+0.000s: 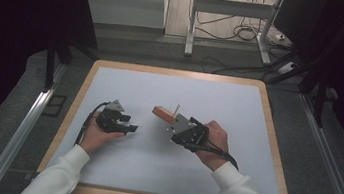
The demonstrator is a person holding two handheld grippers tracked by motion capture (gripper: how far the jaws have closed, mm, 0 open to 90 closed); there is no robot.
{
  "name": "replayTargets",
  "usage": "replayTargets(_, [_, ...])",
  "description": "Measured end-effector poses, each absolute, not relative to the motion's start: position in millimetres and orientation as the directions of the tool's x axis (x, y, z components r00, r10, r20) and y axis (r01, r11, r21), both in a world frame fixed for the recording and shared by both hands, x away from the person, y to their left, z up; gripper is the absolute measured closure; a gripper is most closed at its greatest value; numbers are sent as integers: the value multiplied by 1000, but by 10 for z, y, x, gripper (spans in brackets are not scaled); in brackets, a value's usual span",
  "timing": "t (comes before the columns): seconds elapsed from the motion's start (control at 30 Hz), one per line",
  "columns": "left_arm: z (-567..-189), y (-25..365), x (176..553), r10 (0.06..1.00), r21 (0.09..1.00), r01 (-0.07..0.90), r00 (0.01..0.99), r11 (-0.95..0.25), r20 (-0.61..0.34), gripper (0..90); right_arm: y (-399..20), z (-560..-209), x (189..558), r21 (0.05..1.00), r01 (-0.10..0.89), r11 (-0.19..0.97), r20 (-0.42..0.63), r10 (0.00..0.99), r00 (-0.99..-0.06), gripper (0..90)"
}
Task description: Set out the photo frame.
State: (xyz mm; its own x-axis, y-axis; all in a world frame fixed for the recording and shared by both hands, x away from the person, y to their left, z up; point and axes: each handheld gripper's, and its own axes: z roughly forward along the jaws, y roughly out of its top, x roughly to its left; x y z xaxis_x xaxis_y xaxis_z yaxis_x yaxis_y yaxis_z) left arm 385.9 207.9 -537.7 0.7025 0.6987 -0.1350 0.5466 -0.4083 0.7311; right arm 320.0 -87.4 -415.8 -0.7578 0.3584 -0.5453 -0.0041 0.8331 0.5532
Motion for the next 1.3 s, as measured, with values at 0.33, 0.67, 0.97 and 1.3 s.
replayTargets(0.33, [-5383, 2059, 3859, 696, 726, 546, 706, -417, -131, 413, -971, -4049, 3109, 582, -8, 813, -475, 332, -815, 693])
replayTargets(0.67, [-5384, 2075, 3852, 697, 726, 549, 705, -415, -134, 410, -830, -4060, 3341, 651, 16, 759, -419, 377, -826, 642])
replayTargets(0.97, [-5391, 2066, 3854, 697, 727, 546, 705, -415, -132, 408, -850, -4054, 3512, 679, 55, 732, -410, 440, -799, 621])
replayTargets(1.3, [-5400, 2059, 3855, 693, 720, 548, 710, -426, -130, 404, -919, -4059, 3676, 717, 108, 689, -356, 495, -792, 609])
